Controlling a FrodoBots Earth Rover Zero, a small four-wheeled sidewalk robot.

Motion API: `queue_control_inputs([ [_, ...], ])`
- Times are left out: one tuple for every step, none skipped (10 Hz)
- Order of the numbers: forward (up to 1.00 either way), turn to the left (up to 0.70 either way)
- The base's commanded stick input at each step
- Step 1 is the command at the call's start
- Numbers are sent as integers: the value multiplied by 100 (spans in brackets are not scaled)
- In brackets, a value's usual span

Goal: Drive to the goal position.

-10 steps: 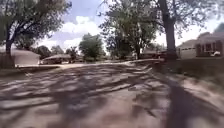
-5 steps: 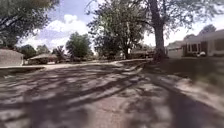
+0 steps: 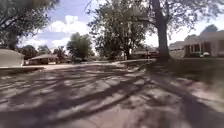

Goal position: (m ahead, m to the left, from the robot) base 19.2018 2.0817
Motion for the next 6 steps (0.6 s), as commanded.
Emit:
queue_control_inputs([
  [70,0],
  [70,0],
  [70,0],
  [70,0],
  [70,0],
  [70,0],
])
